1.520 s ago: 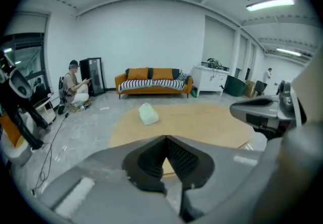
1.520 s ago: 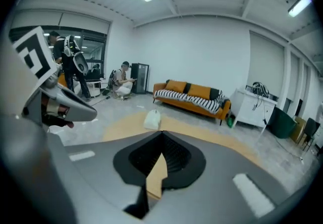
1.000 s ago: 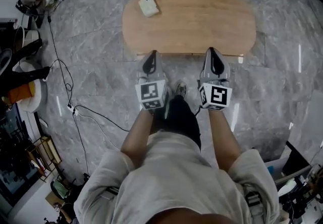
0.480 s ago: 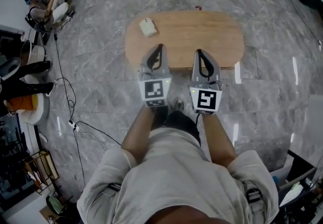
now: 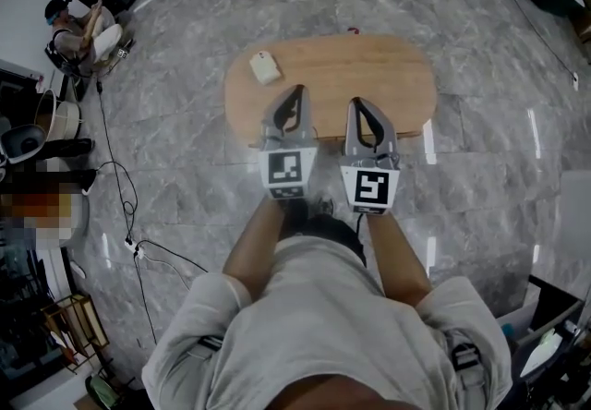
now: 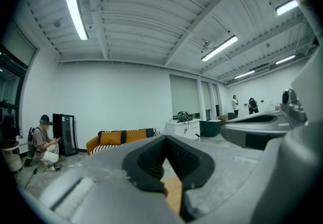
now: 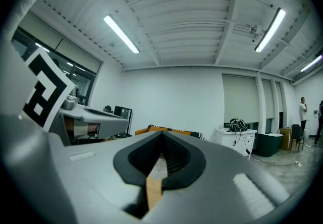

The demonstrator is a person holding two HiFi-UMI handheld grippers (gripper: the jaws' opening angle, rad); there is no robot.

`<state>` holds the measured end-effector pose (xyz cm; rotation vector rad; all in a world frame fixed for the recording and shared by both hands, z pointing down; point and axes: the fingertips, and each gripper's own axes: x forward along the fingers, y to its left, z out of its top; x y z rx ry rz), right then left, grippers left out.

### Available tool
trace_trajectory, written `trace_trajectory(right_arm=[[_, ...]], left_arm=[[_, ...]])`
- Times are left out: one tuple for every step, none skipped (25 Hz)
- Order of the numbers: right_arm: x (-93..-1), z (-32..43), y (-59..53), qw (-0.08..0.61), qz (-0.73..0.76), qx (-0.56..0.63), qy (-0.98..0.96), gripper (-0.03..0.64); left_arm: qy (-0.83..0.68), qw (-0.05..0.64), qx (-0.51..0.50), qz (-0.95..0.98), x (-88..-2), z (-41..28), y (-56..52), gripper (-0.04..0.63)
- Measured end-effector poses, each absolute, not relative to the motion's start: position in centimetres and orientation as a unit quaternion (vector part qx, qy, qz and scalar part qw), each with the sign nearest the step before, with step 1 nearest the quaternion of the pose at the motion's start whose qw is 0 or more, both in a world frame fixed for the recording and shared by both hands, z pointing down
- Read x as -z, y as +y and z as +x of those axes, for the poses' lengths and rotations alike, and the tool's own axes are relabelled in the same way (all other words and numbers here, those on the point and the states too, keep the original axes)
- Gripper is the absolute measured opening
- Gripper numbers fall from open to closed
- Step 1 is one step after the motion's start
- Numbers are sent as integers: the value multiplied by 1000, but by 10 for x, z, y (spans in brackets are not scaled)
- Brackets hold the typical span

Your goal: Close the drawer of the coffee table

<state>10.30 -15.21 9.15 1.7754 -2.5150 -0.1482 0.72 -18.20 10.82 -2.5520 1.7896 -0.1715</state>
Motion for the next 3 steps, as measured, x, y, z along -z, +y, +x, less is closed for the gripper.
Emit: trace_trajectory(right_arm=[[-87,106,-151,32,578,50,-814,6],[-81,108,-149,33,581,51,-812,6],[-75,111,-148,35,583,52,-810,6]], left_arm=[[570,9,55,-820,-102,10,-181,21],[568,9,54,-821,-96,12,-180,21],[565,8,54,-823,-90,15,-178,21]])
